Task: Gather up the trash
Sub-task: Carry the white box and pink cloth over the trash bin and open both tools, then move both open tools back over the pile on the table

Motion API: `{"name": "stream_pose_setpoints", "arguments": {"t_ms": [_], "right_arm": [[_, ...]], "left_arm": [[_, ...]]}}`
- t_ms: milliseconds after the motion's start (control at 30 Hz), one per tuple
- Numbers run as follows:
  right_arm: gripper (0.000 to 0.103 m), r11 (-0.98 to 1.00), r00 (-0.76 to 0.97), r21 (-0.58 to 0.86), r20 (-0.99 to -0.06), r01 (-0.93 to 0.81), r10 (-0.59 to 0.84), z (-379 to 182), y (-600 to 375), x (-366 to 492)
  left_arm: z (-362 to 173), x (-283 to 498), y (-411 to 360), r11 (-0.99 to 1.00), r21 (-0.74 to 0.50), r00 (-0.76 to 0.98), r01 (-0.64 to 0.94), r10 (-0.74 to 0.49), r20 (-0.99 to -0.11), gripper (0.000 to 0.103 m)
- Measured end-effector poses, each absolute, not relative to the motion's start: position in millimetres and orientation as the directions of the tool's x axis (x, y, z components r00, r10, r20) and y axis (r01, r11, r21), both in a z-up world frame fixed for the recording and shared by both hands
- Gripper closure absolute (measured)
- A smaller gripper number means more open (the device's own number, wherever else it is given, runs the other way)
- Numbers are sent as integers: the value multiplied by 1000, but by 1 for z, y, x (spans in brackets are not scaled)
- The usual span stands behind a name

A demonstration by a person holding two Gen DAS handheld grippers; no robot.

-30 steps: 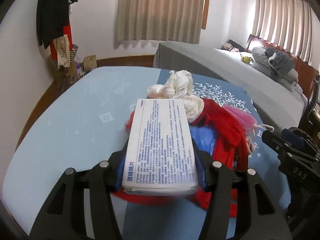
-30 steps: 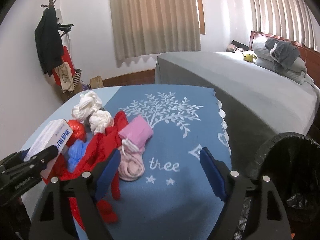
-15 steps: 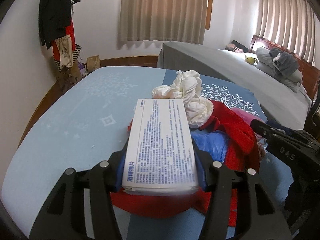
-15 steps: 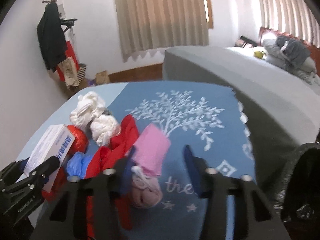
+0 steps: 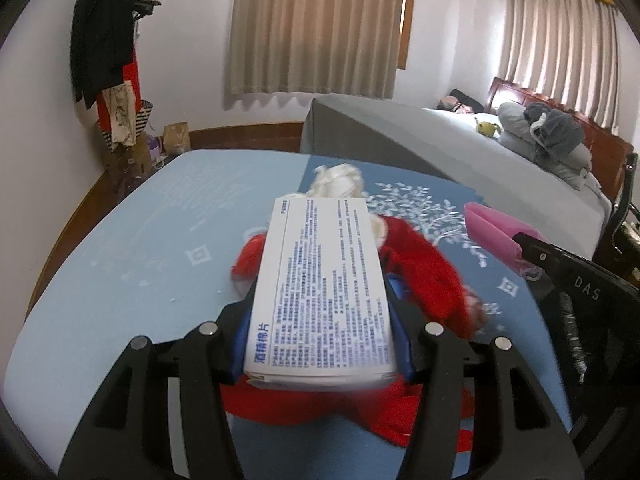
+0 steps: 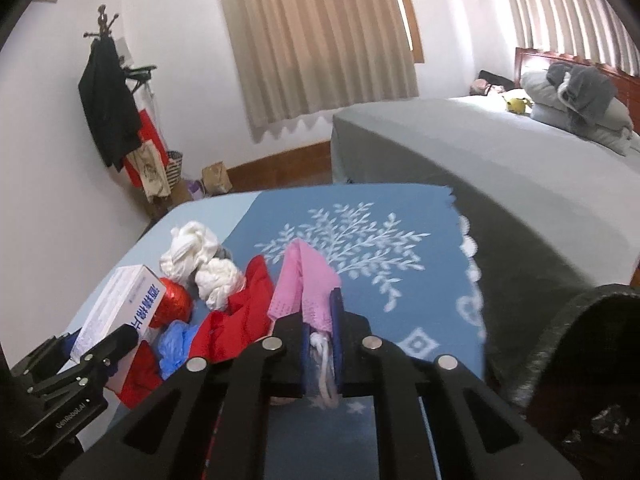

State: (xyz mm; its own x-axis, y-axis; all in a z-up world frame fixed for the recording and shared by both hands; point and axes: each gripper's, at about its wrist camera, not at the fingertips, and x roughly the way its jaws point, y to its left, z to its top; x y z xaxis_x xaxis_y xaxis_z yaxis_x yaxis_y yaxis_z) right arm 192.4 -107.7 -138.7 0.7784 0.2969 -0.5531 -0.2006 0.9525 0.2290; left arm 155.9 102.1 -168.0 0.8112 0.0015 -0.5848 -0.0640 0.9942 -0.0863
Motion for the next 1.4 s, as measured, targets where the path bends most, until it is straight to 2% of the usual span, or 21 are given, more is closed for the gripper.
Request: {"name": "stream_pose_setpoints", "arguments": {"t_ms": [600, 1000, 1133, 1167, 1200, 1233, 1267, 1333, 1400], "right_arm": [[94, 981, 838, 191, -541, 42, 69, -115, -243, 111], [94, 952, 805, 174, -584, 250, -105, -129, -328, 68], [91, 938, 788, 173, -598, 300, -142, -132, -348, 59], [89, 936, 786, 172, -600, 307, -148, -132, -351, 58], [83, 934, 783, 169, -602, 315, -156, -132, -354, 57], [73, 931, 782, 167, -602, 324, -164, -131, -357, 55], [69, 928, 783, 168, -598, 332, -172, -131, -360, 53], [55, 924, 785, 163, -589, 346, -190, -130, -366, 48], [47, 921, 788, 160, -582, 355, -203, -128, -369, 46]], "left_arm": [[-152, 139, -34, 964, -113, 790, 242, -263, -554, 50], [-160, 133, -144, 876, -131, 692, 464, -450, -564, 50], [-169, 131, -177, 841, -136, 648, 524, -498, -576, 49], [-171, 130, -183, 829, -141, 633, 541, -512, -581, 49], [-172, 130, -186, 824, -143, 625, 549, -517, -585, 47], [-173, 130, -190, 818, -145, 618, 557, -525, -585, 39], [-173, 129, -191, 814, -148, 616, 562, -531, -581, 34], [-172, 128, -188, 814, -143, 622, 563, -531, -576, 30], [-173, 128, -185, 820, -136, 630, 557, -523, -574, 28]]}}
